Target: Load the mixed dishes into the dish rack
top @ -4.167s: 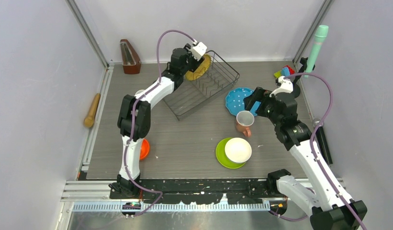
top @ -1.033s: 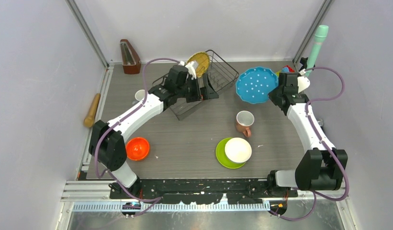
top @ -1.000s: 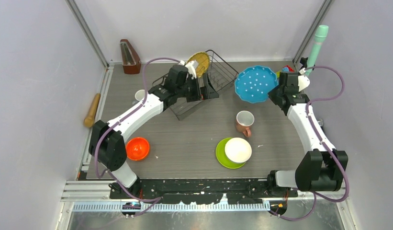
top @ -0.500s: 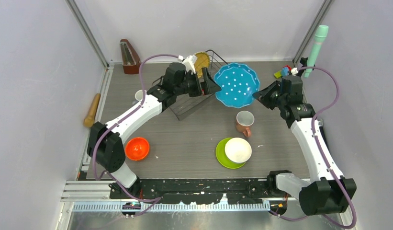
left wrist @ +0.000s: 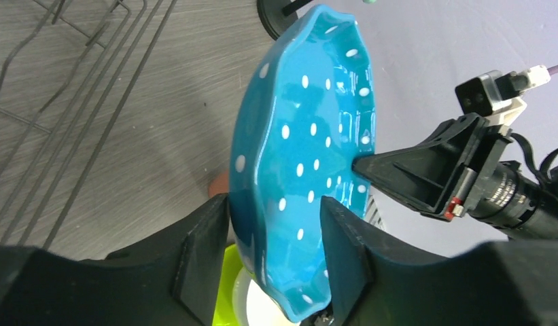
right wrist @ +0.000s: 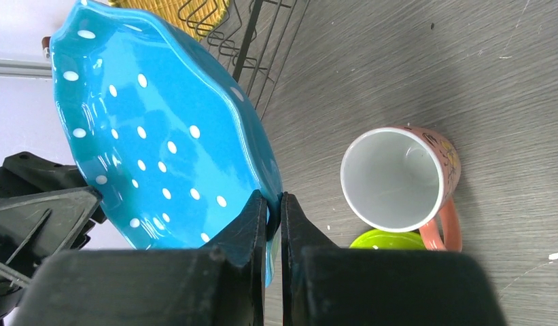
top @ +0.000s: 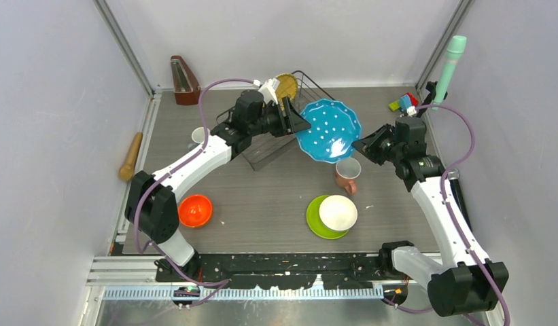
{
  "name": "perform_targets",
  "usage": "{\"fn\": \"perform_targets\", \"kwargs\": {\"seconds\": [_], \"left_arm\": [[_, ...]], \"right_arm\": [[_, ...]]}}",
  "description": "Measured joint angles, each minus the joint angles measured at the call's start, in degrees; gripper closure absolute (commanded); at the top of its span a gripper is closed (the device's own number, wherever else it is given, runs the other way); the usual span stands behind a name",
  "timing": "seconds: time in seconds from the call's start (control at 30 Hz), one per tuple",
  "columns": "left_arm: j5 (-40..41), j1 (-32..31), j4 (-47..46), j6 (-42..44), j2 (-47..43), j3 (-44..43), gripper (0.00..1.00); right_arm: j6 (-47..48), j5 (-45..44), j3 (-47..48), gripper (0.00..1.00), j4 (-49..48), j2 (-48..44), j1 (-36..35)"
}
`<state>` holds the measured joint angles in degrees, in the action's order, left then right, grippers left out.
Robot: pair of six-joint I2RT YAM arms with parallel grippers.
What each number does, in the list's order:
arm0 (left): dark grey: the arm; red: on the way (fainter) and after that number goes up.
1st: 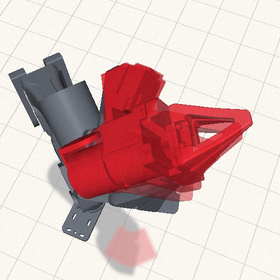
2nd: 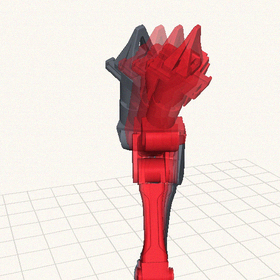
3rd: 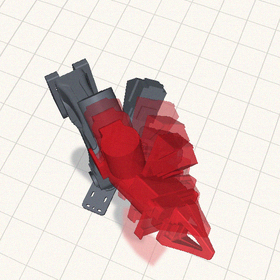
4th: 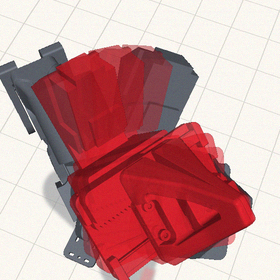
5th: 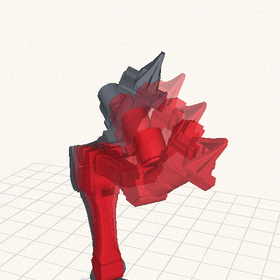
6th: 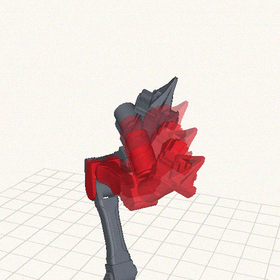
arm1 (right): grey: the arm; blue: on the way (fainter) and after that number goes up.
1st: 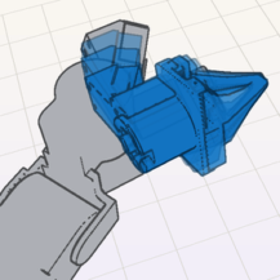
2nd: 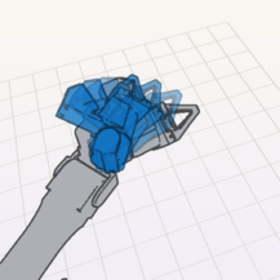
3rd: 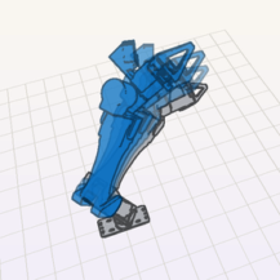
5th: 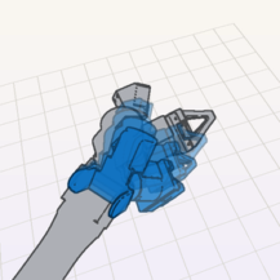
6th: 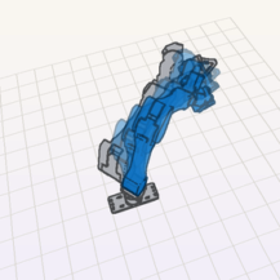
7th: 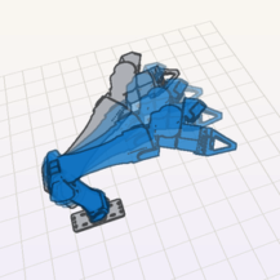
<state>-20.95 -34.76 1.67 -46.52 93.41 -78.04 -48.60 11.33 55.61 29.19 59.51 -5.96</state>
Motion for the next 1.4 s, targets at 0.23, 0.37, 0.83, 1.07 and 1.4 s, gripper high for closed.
{"fn": "perform_targets", "kwargs": {"seconds": [0.23, 0.37, 0.83, 1.07, 1.4], "left_arm": [[0.35, 0.0, -0.31, -0.92, 0.0, 0.28, 0.5], [0.35, 0.0, -0.72, -1.31, 0.11, 0.28, 0.7], [2.45, 1.99, 5.9, 6.64, 0.26, 0.37, 1.0], [12.2, 3.43, 15.04, 23.91, -0.59, -3.32, 1.0], [19.26, 3.5, 8.83, 44.7, -5.53, -5.22, 1.0]], "right_arm": [[0.02, 0.04, -0.13, 1.0, 0.07, -2.03, 0.0], [0.02, 0.39, -0.13, 1.0, 0.07, -2.64, 0.0], [-0.74, 0.33, 0.2, 0.2, -2.62, -4.48, -0.09], [0.39, -2.75, 1.53, 0.2, -2.49, -5.35, -0.09], [2.01, -6.34, 2.14, 0.22, -1.31, -6.38, -0.09]]}}
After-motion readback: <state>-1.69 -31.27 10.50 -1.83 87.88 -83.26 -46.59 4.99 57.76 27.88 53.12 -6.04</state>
